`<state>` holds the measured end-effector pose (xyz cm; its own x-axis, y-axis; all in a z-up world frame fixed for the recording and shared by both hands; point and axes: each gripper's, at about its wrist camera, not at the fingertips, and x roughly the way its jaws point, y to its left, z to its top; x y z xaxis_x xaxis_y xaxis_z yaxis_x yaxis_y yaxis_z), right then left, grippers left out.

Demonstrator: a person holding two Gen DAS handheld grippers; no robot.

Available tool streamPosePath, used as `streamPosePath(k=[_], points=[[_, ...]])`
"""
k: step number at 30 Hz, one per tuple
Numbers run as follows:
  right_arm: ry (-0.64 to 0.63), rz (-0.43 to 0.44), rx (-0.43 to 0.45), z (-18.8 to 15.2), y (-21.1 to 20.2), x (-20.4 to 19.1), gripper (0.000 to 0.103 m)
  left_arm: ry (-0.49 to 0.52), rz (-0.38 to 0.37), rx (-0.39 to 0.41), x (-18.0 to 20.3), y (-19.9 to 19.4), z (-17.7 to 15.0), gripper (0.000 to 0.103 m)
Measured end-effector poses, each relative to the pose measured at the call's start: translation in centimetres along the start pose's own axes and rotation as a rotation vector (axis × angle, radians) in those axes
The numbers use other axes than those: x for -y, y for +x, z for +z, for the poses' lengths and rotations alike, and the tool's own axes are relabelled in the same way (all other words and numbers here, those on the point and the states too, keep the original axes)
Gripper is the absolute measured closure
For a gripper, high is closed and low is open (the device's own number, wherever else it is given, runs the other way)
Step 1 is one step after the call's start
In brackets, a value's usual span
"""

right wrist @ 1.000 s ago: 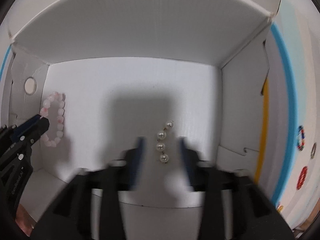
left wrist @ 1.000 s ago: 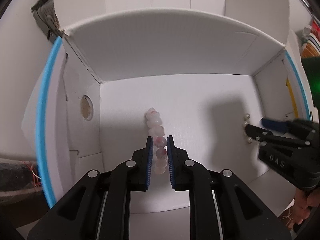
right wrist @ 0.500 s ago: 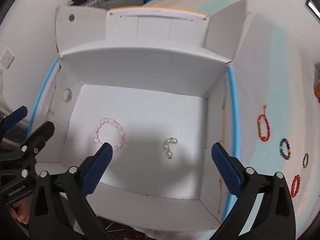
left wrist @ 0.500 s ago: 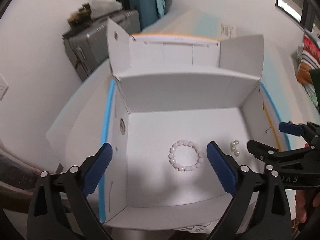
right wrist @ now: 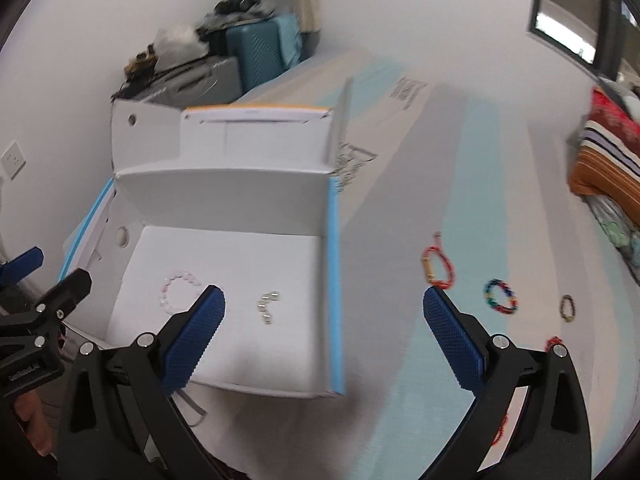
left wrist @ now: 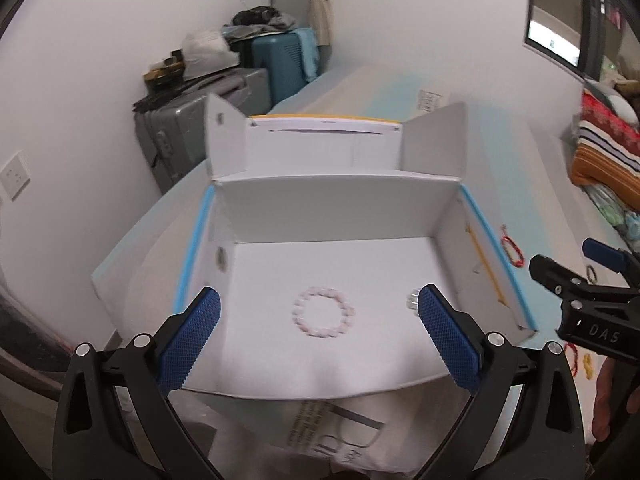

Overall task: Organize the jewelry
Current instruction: 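Move both open tools back over the remaining bracelets on the bed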

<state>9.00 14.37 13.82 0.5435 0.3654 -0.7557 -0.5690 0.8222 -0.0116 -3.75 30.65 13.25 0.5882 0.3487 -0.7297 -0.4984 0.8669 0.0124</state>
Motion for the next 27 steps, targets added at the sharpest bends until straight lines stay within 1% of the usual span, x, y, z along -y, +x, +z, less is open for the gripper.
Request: streamPosePath(k=[6, 9, 19, 25, 27], points=[[0.035, -0.057, 0.040, -2.4, -2.6, 4.6, 0.007, 0.045, -0.074, 0.015, 4.3, -0.6, -0.7, 0.005], [0.056, -0.085, 0.051, -3.7, -3.7, 7.3, 0.008, 0.062, -0.097, 0.019, 6.3, -0.6, -0.8, 0.005], [0.124, -0.157, 0.033, -8.0, -4.9, 14.9, 0.007, 0.154, -0.172, 0.007, 14.0, 0.2, -2.1, 0.005], [0.117, -0.224, 0.048, -11.5, -6.0, 18.5, 0.008, 0.218, -0.217, -0.005, 19.0, 0.6, -3.5, 0.005], [0.130, -0.234, 0.042, -12.5, -6.0, 19.8, 0.008, 0.234, -0.237, -0.010, 20.8, 0.7, -4.0, 0.005]])
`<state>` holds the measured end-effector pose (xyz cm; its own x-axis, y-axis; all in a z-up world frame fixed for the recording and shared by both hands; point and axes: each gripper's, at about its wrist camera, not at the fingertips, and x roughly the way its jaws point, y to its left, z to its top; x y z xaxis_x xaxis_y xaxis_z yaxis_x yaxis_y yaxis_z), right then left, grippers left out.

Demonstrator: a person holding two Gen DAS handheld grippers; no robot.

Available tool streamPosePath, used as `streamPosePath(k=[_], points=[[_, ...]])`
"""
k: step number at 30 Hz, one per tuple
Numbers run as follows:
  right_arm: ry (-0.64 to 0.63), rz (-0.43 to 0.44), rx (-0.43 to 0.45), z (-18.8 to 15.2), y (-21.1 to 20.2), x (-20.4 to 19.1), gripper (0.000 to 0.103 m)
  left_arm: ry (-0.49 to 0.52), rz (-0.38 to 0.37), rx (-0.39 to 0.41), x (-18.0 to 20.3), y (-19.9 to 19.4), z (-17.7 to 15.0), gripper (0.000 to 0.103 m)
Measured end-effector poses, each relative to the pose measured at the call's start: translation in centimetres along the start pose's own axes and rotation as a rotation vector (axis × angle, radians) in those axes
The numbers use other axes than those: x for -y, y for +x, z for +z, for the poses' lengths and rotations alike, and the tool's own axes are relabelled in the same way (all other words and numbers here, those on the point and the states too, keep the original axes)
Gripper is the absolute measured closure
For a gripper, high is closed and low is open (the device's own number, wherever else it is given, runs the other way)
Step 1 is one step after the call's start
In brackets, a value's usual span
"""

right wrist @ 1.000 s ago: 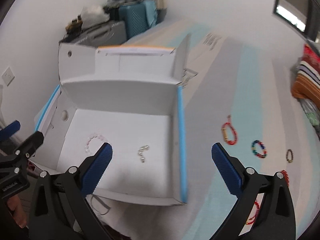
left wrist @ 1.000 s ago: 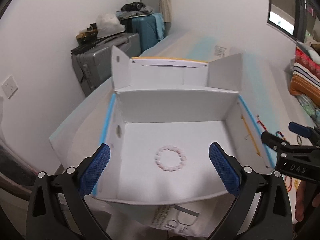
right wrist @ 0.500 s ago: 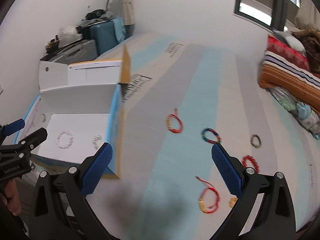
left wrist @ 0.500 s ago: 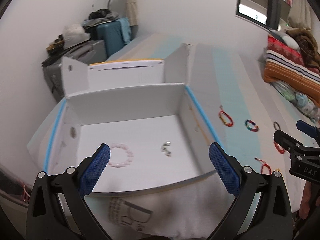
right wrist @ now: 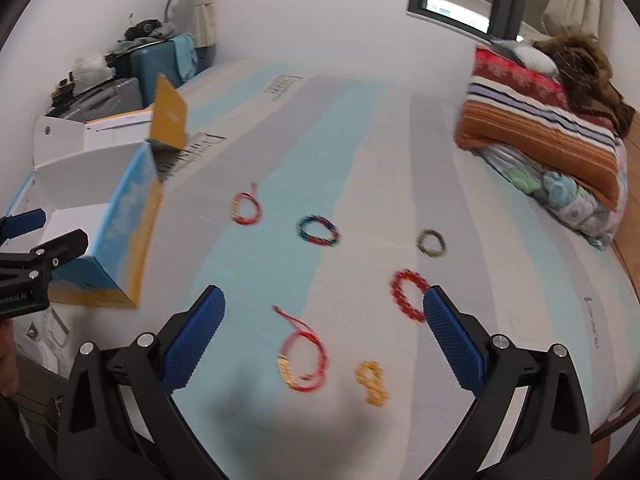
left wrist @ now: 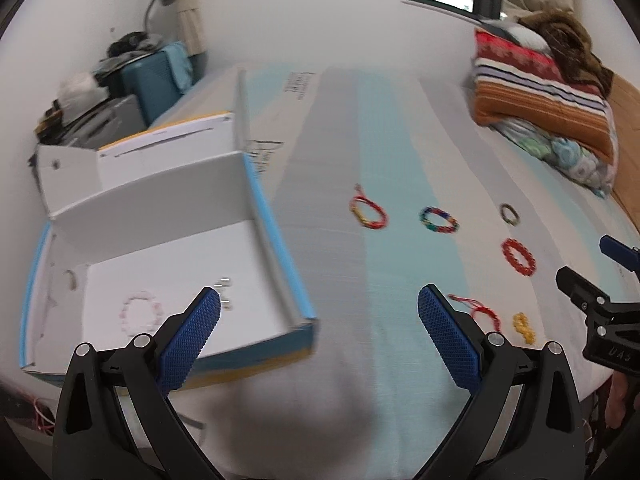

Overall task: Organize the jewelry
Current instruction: 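Move both open tools back over the remaining bracelets on the bed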

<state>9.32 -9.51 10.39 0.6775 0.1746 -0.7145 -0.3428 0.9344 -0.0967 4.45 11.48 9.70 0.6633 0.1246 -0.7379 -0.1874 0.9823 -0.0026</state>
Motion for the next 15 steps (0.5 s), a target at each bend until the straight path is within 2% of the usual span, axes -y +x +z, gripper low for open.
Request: streamPosePath(k=[7, 15], points=[[0.050, -0.017, -0.045, -3.1, 1.9, 4.4, 0.008, 0.068, -0.042, -0.021, 5.3, 2.3, -0.8, 0.006], [0.114, -0.009, -0.100, -5.8, 4.4, 7.4, 0.008, 0.130, -0.065, -0.069, 10.0, 6.2, -2.2, 0.006]])
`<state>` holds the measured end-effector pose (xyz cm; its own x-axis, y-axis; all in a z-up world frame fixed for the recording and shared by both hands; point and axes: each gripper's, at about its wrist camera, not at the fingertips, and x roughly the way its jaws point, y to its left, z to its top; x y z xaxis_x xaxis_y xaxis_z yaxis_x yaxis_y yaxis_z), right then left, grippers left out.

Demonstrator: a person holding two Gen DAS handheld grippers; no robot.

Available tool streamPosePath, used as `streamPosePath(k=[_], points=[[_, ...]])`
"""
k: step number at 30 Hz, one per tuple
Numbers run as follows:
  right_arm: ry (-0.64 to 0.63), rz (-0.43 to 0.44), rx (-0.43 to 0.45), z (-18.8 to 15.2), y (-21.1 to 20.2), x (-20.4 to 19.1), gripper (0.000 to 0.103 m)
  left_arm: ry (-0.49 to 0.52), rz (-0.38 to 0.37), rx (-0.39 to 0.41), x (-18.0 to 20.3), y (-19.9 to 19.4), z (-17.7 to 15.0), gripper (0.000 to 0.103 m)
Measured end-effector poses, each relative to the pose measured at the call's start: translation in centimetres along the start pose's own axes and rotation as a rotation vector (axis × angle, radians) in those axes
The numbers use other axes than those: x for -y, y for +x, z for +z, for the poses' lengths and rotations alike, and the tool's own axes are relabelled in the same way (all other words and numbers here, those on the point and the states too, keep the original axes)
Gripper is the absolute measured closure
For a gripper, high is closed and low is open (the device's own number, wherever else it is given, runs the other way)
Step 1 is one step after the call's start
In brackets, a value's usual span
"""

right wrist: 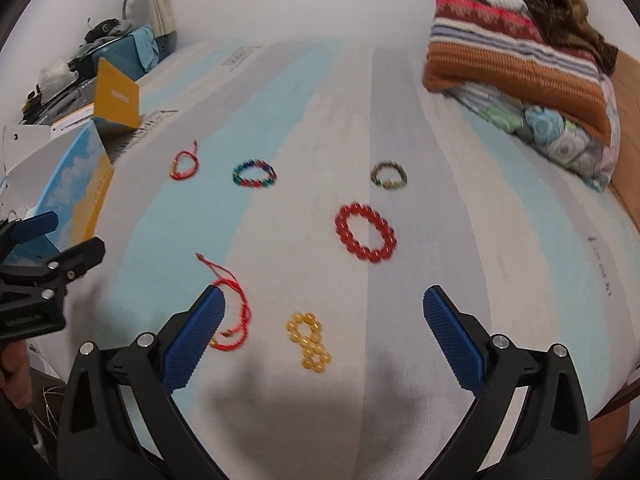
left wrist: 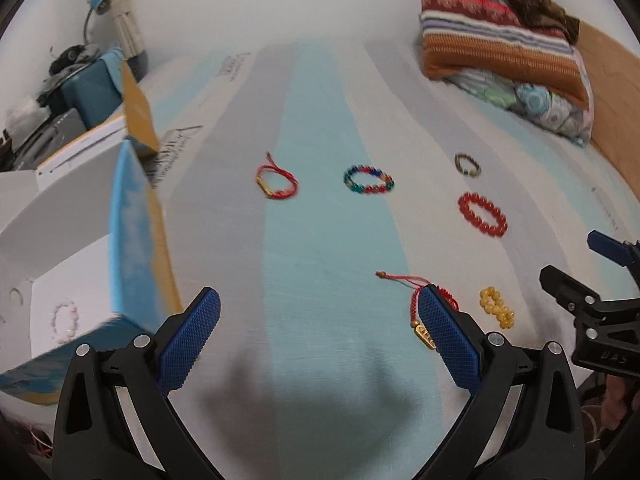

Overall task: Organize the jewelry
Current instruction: 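Move both open tools back over the remaining bracelets on the bed, then grasp the yellow amber bracelet with the right tool while the left grasps the red cord bracelet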

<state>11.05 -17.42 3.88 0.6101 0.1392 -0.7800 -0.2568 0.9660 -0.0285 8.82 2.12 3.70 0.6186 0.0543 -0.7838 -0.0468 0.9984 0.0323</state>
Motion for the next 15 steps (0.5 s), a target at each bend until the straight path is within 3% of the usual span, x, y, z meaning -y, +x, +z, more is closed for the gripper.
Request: streamPosePath(k=[15], points=[[0.030, 0.036, -0.088, -3.6, 6.1, 1.4, 0.010, 0.037, -0.040, -0.086, 3.9, 7.9, -2.6, 0.006]])
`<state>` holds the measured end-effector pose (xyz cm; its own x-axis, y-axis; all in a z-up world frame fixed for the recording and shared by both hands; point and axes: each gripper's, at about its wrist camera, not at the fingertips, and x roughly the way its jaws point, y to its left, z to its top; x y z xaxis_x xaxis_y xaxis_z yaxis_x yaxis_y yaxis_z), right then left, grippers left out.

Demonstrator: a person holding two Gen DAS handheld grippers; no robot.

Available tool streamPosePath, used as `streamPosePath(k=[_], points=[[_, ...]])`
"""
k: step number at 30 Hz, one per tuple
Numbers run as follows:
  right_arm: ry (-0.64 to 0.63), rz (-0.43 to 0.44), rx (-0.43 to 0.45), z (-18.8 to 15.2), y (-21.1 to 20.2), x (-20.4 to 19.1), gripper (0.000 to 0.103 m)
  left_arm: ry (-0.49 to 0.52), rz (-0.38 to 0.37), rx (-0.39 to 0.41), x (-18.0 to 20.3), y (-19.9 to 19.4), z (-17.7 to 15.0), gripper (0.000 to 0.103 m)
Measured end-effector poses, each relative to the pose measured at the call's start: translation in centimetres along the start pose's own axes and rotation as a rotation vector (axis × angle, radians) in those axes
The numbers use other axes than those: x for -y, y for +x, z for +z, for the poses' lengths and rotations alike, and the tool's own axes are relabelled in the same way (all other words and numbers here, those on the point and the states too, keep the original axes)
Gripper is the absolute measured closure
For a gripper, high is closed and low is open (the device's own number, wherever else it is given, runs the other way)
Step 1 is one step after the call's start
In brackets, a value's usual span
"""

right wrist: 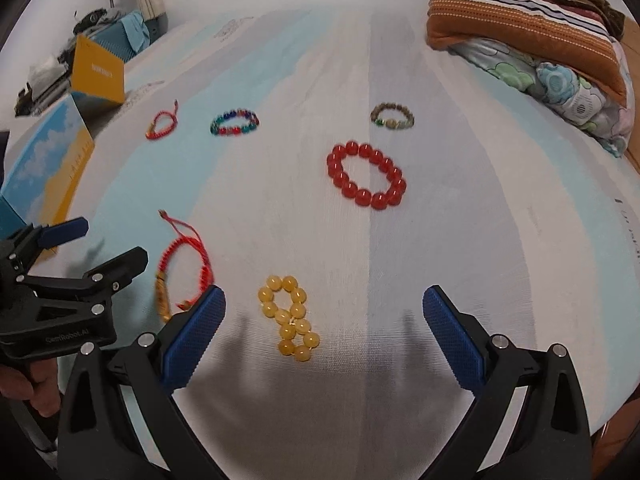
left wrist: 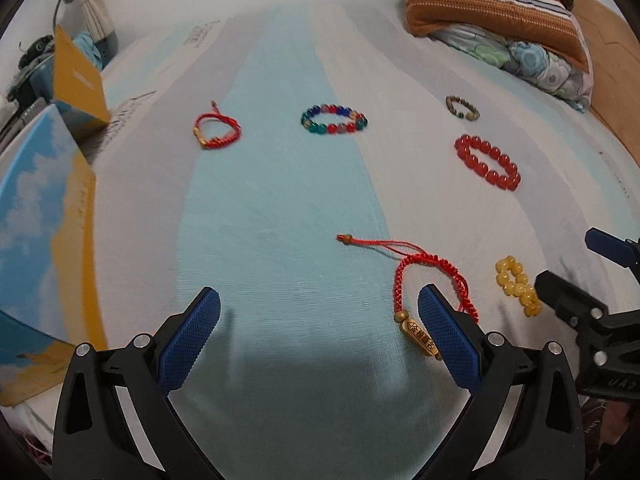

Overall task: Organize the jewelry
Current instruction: 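Grasp the yellow amber bracelet with the right tool while the left grasps the red cord bracelet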

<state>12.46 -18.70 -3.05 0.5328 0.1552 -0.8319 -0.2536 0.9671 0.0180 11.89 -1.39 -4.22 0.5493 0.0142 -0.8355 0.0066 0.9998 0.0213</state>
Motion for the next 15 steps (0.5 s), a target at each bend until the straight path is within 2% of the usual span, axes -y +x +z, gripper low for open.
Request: streamPosePath(k=[9, 12, 15], points=[[-0.036, -0.017, -0.037, -1.2, 3.0, 0.0, 0.018, 0.013, 0.003, -0.007, 0.4, 2.5, -0.5, 0.006], [-0.053, -0.022, -0.037, -1.4, 3.5, -0.1, 0.018, 0.011, 0.007, 0.007, 0.4, 2.9, -0.6, 0.006], [-0.071, -0.021, -0.032, -1.4, 3.6, -0.5, 0.023, 0.018, 0.017, 0.022, 0.7, 3.1, -0.6, 0.005]])
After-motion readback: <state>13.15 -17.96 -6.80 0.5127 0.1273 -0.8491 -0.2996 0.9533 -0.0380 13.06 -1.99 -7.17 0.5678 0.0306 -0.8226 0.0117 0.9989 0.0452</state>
